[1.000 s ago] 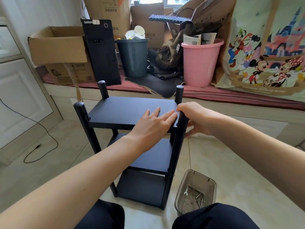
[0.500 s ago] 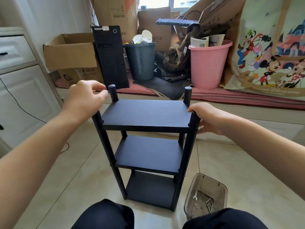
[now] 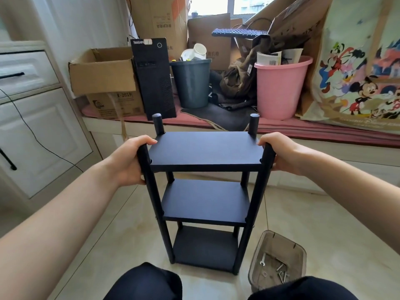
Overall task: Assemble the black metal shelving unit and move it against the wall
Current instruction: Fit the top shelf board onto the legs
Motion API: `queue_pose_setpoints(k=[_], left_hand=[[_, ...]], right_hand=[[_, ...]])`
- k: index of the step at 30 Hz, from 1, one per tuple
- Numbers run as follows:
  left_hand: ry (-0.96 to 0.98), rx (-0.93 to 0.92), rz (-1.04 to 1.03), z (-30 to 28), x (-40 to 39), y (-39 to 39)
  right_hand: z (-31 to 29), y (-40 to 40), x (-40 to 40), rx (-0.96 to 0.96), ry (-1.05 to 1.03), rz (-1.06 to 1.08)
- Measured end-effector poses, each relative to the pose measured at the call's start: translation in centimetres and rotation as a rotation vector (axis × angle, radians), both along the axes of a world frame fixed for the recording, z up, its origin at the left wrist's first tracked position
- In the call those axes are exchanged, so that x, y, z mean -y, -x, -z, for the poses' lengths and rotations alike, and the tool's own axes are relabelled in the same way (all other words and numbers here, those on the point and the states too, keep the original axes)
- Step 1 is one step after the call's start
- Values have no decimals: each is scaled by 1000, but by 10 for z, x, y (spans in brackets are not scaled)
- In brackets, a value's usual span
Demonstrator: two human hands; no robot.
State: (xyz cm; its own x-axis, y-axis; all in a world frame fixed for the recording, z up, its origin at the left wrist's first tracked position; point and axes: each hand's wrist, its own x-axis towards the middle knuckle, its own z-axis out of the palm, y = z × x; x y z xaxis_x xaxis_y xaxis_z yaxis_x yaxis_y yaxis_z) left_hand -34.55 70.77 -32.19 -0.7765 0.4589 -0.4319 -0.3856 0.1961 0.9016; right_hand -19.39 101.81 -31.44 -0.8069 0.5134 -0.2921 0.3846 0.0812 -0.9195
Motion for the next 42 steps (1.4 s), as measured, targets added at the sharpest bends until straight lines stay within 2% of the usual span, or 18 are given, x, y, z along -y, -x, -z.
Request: queue_pose_setpoints(k=[13, 16, 21, 25, 29, 31, 33, 37, 40, 42], left_hand=[[-4, -47, -111, 2, -9, -15], [-32, -45, -142, 8, -11, -22], [-121, -51, -298, 12, -27, -31], [-125, -65, -339, 11, -31, -34], [-113, -57, -261, 11, -27, -40], [-105, -55, -242, 11, -24, -42], [-106, -56, -235, 11, -23, -43], [-113, -66, -252, 11, -24, -43], [-117, -69, -257, 12, -25, -42], [-116, -69, -253, 13, -25, -41]], right_hand=[[-2, 6, -7, -24, -28, 11], [-4, 15, -12, -82, -154, 87], [-4, 27, -5, -293, -562, 258], [6, 31, 5, -260, -629, 256], [12, 24, 9, -303, -409, 357], [18, 17, 13, -310, -223, 461], [30, 9, 24, -218, 18, 532], [55, -1, 58, -92, 416, 417], [54, 5, 69, -156, 715, 301], [49, 14, 68, -248, 814, 291]])
